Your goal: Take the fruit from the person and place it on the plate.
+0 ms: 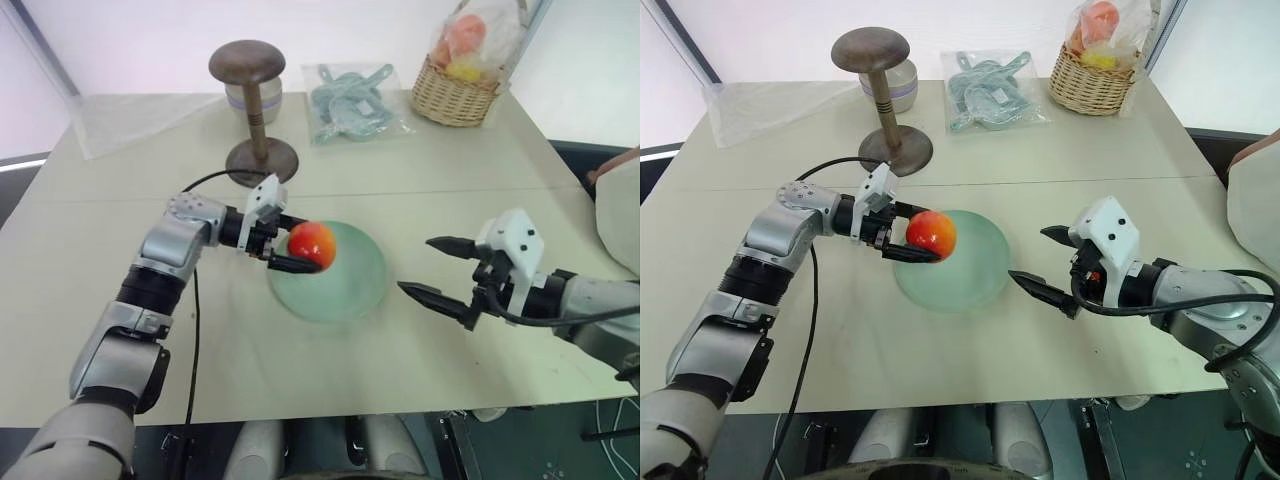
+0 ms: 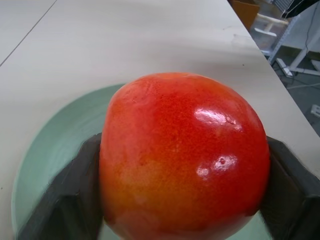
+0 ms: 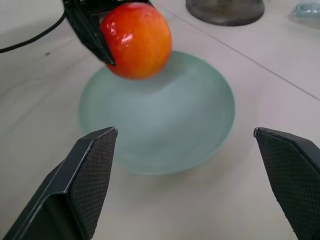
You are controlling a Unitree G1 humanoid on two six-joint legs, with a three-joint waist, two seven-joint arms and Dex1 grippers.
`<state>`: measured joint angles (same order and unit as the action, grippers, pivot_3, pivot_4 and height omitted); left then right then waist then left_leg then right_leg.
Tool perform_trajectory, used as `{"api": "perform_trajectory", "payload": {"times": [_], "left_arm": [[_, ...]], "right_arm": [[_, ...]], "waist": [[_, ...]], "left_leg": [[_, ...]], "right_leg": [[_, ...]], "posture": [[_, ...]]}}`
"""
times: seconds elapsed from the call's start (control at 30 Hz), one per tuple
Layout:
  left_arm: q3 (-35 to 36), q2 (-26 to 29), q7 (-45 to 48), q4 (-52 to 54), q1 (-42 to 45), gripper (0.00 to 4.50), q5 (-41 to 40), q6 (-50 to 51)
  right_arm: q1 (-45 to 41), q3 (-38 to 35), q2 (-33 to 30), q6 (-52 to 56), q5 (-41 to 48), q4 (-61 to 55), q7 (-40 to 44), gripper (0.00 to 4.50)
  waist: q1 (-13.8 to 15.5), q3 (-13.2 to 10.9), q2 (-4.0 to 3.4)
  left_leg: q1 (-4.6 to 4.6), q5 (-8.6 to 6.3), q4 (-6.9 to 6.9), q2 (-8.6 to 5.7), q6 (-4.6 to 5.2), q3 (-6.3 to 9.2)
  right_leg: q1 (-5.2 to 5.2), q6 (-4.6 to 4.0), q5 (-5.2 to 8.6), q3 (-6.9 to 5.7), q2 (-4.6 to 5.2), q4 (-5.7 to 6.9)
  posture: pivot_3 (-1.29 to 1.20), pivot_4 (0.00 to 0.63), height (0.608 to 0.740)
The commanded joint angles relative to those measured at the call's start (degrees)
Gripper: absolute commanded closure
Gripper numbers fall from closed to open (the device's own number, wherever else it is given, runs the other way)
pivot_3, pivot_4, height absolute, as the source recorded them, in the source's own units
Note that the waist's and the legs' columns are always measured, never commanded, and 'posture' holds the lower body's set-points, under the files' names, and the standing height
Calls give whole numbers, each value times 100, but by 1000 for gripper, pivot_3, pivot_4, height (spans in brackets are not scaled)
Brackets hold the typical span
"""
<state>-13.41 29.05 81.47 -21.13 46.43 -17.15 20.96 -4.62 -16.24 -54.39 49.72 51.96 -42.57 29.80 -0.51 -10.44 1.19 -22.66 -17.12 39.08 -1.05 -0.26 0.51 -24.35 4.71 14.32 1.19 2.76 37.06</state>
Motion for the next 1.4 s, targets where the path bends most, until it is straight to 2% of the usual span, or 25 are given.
{"api": "perform_trajectory", "payload": {"times": [0.03, 0.43, 0.63, 0.8, 1.03, 1.2, 1.4], "left_arm": [[9, -29, 19, 204, -29, 21, 5, -8], [194, -38, -25, 381, 3, 21, -109, -20], [645, -39, -253, 628, 421, 21, -532, 557], [865, 510, -33, 1081, 497, 21, -821, 1042], [906, 2101, 960, 1013, 113, 21, -614, 772], [1090, 2406, 805, 1014, -83, 21, -578, 535], [1399, 2445, 451, 1336, -415, 21, -741, 628]], "right_arm": [[-62, -139, 52, -98, -5, -126, -14, 0], [-89, -119, 138, -82, -4, -140, -66, 0], [-104, -116, 138, -73, 5, -136, -61, 0], [-63, -166, 81, -53, 7, -136, -4, 0], [115, -332, -114, -40, -7, -96, 267, 0], [188, -426, -159, -52, -3, -83, 361, 0], [167, -427, -160, -55, -34, -41, 415, 0]], "waist": [[0, 0, 0], [0, 0, 0], [-1, 0, 0], [-31, 1, -2], [-22, 0, -2], [77, 1, -2], [94, -1, 0]], "left_leg": [[0, 0, 0, 0, 0, 0], [0, 0, 0, 0, 0, 0], [0, 0, 2, 0, 0, 0], [2, 0, 2, 0, 0, -1], [10, 0, 0, 4, 0, -1], [8, 0, 4, -1, 0, -2], [5, 0, 4, 0, 0, -2]], "right_leg": [[0, 0, 0, 0, 0, 0], [0, 0, 0, 0, 0, 2], [0, 0, 0, -1, -1, 3], [0, 0, 0, 1, -4, 4], [0, -2, 1, 2, -10, 11], [8, -2, 1, 0, 1, 3], [5, -1, 1, 0, 1, 2]], "posture": [[0, 150, 740], [0, 150, 740], [0, 150, 740], [0, 150, 740], [0, 150, 740], [0, 150, 740], [0, 150, 740]]}}
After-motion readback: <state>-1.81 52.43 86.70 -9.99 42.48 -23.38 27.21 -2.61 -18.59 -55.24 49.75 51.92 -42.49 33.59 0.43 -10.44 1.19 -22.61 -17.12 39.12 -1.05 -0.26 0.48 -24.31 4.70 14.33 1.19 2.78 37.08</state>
